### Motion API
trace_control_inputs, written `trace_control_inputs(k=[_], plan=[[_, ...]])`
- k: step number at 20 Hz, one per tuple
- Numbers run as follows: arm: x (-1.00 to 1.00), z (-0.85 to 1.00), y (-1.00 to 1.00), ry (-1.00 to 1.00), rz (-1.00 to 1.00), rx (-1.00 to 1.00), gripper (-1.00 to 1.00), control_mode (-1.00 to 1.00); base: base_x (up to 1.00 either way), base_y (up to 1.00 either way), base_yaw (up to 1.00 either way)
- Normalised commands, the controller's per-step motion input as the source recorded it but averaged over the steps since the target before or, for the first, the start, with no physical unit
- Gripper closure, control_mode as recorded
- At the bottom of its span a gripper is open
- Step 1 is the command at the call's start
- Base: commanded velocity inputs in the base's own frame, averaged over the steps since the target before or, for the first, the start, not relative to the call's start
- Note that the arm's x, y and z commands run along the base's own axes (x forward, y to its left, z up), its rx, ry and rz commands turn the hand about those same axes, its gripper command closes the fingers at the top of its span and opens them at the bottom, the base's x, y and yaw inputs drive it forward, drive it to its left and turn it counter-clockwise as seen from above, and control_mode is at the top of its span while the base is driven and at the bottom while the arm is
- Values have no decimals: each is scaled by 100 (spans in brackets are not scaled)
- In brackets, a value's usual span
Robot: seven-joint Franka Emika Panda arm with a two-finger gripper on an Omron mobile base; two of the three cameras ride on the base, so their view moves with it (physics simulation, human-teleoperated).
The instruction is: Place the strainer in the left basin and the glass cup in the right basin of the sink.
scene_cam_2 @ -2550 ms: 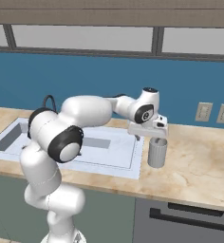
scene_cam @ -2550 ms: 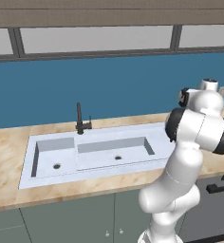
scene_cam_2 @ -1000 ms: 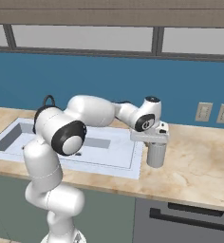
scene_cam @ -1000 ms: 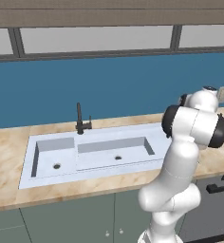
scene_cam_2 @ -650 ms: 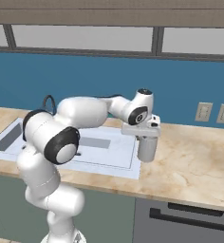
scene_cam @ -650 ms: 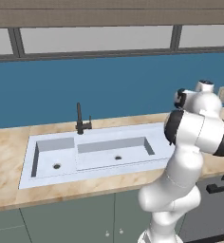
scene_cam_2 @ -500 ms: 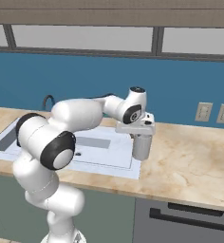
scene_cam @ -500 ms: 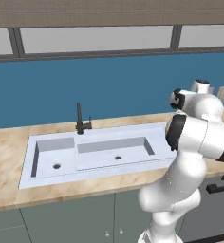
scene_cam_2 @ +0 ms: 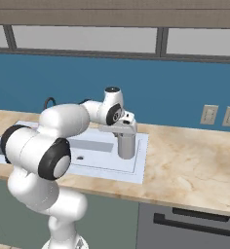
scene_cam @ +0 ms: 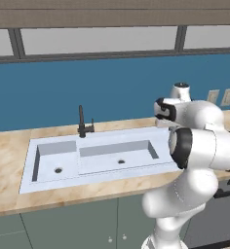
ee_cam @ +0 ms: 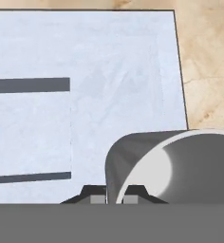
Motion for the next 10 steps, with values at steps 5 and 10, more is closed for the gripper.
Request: trace_control_inputs(k=[5, 10], plan=[[32, 1, 61, 6, -9, 1, 100, -100, 0, 0, 0], [11, -8, 66, 8, 18, 3, 100, -100, 0, 0, 0]])
